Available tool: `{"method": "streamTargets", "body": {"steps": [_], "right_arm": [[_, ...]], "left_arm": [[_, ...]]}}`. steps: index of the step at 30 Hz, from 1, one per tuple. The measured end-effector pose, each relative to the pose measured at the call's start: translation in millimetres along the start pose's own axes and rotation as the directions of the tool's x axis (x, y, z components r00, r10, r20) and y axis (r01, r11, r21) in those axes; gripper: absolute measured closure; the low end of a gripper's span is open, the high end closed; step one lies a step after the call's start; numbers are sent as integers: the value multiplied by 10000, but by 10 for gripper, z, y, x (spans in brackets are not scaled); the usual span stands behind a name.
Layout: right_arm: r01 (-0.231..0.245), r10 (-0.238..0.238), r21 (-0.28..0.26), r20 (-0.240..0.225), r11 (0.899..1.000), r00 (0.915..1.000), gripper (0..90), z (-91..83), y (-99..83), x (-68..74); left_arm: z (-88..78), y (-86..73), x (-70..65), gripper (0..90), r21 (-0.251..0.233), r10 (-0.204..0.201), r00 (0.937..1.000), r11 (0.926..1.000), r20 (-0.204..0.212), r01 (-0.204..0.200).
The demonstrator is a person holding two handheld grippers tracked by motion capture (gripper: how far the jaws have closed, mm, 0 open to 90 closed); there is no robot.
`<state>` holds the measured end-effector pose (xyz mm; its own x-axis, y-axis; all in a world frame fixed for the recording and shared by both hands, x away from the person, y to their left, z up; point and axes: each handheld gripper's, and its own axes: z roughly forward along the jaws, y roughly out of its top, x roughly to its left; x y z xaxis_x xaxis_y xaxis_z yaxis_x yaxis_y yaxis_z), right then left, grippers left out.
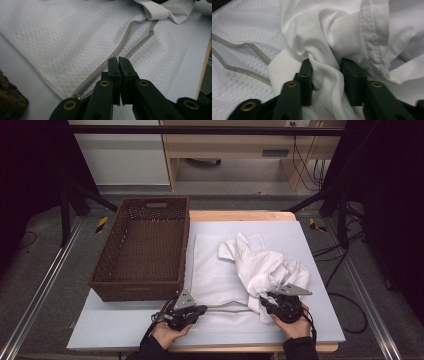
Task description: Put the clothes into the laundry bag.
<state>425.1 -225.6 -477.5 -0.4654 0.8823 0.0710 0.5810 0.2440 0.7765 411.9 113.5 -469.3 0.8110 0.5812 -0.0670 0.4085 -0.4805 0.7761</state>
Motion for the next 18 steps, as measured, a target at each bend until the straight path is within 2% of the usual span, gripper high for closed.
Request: {"method": "streamTargets", "body": {"steps": [2,5,6,7,8,9,10,11,13,14,15,16,17,18], "right_arm": [[-35,34,21,216,10000,9998,839,-17,-6,-41],[-115,119,-116,322,9999,9994,847,-73,5,-87],[-248,273,-338,751,9991,9968,848,-148,12,-141],[-248,273,-338,751,9991,9968,848,-148,12,-141],[-175,236,-497,1242,9986,9920,847,-200,4,-202],[-175,236,-497,1242,9986,9920,847,-200,4,-202],[-135,203,-424,1661,9990,9859,842,-207,-23,-243],[-135,203,-424,1661,9990,9859,842,-207,-23,-243],[-70,107,-202,1857,9998,9825,817,-159,-55,-272],[21,-16,-24,1868,10000,9824,754,-113,-70,-277],[21,-16,-24,1868,10000,9824,754,-113,-70,-277],[133,-101,-164,1788,9998,9838,664,-169,-38,-257],[133,-101,-164,1788,9998,9838,664,-169,-38,-257],[141,-72,-398,1692,9991,9855,620,-227,-9,-239]], "left_arm": [[16,-17,-22,900,135,62,9999,9999,125,-64],[34,-41,-41,900,279,248,9997,9993,39,-248],[55,-66,-53,900,337,281,9996,9990,102,-284],[55,-66,-53,900,337,281,9996,9990,102,-284],[83,-85,-64,900,421,223,9996,9989,143,-229],[83,-85,-64,900,421,223,9996,9989,143,-229],[111,-105,-82,900,472,307,9995,9984,110,-312],[111,-105,-82,900,472,307,9995,9984,110,-312],[111,-103,-96,900,447,386,9993,9983,24,-386],[112,-104,-97,900,443,389,9992,9983,7,-389],[112,-107,-95,900,438,372,9993,9983,9,-372],[113,-109,-91,899,447,333,9994,9984,28,-334],[113,-108,-88,899,450,315,9995,9985,44,-317],[115,-109,-87,899,442,310,9995,9985,45,-312]]}}
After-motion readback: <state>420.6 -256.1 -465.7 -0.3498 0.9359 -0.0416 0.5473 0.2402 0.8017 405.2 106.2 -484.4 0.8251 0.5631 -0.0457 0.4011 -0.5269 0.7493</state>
